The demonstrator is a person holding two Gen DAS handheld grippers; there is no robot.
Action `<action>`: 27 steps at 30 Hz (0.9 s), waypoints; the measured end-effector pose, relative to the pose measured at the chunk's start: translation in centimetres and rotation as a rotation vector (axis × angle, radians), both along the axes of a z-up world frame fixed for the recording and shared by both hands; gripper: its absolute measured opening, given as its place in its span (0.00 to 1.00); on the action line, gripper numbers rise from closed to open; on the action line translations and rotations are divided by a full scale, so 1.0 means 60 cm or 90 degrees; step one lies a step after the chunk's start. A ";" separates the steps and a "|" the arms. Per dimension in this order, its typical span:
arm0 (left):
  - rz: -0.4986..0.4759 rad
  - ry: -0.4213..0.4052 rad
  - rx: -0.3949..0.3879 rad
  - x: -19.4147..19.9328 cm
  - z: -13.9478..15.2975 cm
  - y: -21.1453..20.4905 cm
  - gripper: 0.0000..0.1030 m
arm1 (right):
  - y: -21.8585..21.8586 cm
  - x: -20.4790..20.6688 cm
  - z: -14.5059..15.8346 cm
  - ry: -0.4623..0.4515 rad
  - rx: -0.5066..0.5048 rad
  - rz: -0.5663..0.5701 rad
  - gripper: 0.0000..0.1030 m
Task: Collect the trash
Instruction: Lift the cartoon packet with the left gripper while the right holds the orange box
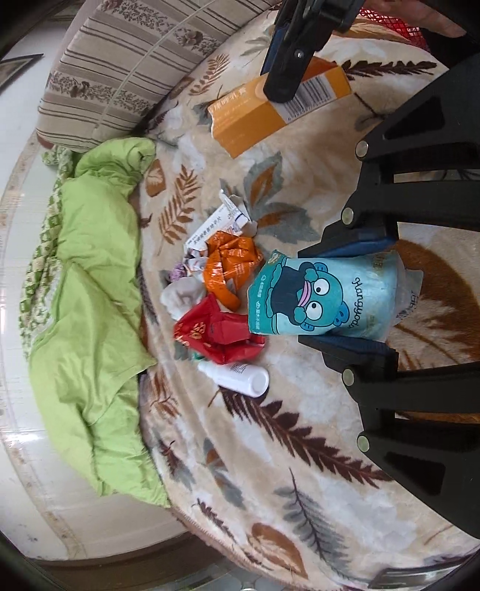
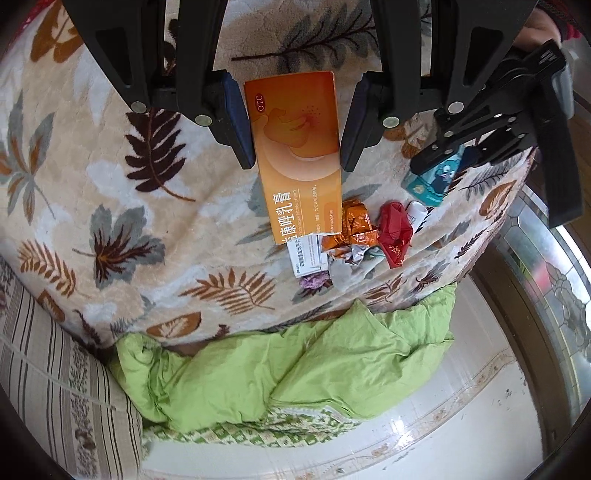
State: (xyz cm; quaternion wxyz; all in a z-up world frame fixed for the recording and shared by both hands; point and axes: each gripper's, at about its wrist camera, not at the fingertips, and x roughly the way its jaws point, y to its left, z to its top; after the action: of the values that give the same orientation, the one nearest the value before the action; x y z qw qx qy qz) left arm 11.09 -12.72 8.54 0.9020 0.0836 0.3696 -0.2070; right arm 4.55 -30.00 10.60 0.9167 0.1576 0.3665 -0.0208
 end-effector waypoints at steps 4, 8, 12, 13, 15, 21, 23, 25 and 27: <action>0.034 -0.009 -0.003 -0.034 0.012 0.017 0.34 | 0.005 -0.015 0.006 -0.010 -0.009 -0.007 0.49; 0.061 -0.050 0.021 -0.074 0.034 0.029 0.34 | 0.013 -0.033 0.012 -0.019 -0.020 -0.008 0.49; 0.089 -0.072 0.032 -0.112 0.049 0.052 0.35 | 0.021 -0.057 0.008 -0.017 -0.008 -0.001 0.49; 0.098 -0.080 0.036 -0.122 0.051 0.058 0.35 | 0.025 -0.064 0.007 -0.018 -0.008 0.002 0.49; 0.110 -0.091 0.041 -0.134 0.051 0.064 0.35 | 0.030 -0.072 0.007 -0.020 -0.007 0.007 0.49; 0.125 -0.099 0.036 -0.142 0.052 0.073 0.35 | 0.044 -0.083 0.008 -0.030 -0.017 0.018 0.49; 0.128 -0.105 0.041 -0.141 0.051 0.074 0.35 | 0.049 -0.082 0.010 -0.034 -0.028 0.021 0.49; 0.129 -0.108 0.040 -0.139 0.048 0.075 0.35 | 0.048 -0.079 0.008 -0.032 -0.027 0.021 0.49; 0.134 -0.108 0.044 -0.138 0.042 0.075 0.35 | 0.048 -0.075 0.004 -0.028 -0.023 0.020 0.49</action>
State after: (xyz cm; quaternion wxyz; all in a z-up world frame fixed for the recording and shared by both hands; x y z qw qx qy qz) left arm 2.82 -8.24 11.07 0.9434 0.0930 0.3053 -0.0905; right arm 0.03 -27.13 10.87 0.9275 0.1359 0.3481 -0.0097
